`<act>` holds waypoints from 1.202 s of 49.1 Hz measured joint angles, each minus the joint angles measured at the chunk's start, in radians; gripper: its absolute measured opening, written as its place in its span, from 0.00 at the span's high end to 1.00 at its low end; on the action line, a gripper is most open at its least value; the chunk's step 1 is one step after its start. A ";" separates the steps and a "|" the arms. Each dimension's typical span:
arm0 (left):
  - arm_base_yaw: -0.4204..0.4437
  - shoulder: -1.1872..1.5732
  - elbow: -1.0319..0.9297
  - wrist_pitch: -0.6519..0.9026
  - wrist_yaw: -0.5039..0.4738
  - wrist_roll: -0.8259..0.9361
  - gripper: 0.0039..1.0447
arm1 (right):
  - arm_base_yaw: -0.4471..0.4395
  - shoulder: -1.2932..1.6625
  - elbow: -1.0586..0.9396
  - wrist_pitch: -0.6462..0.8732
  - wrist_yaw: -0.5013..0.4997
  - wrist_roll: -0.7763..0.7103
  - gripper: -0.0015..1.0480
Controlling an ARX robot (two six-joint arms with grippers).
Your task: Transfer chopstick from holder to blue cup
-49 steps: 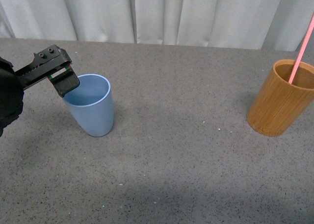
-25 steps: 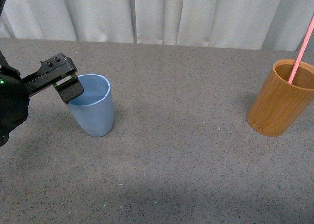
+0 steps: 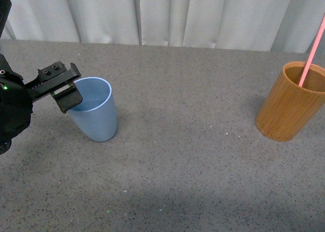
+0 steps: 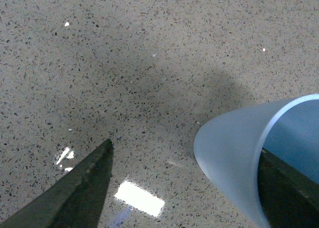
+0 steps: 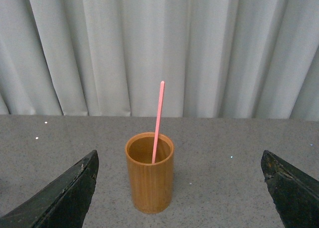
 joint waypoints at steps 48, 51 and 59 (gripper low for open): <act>-0.068 -0.073 0.003 0.045 0.091 -0.074 0.97 | 0.000 0.000 0.000 0.000 0.000 0.000 0.09; -0.082 -0.073 0.015 0.042 0.095 -0.085 0.97 | 0.000 0.000 0.000 0.000 0.000 0.000 0.09; -0.123 -0.051 0.069 0.045 0.098 -0.106 0.97 | 0.000 0.000 0.000 0.000 0.000 0.000 0.09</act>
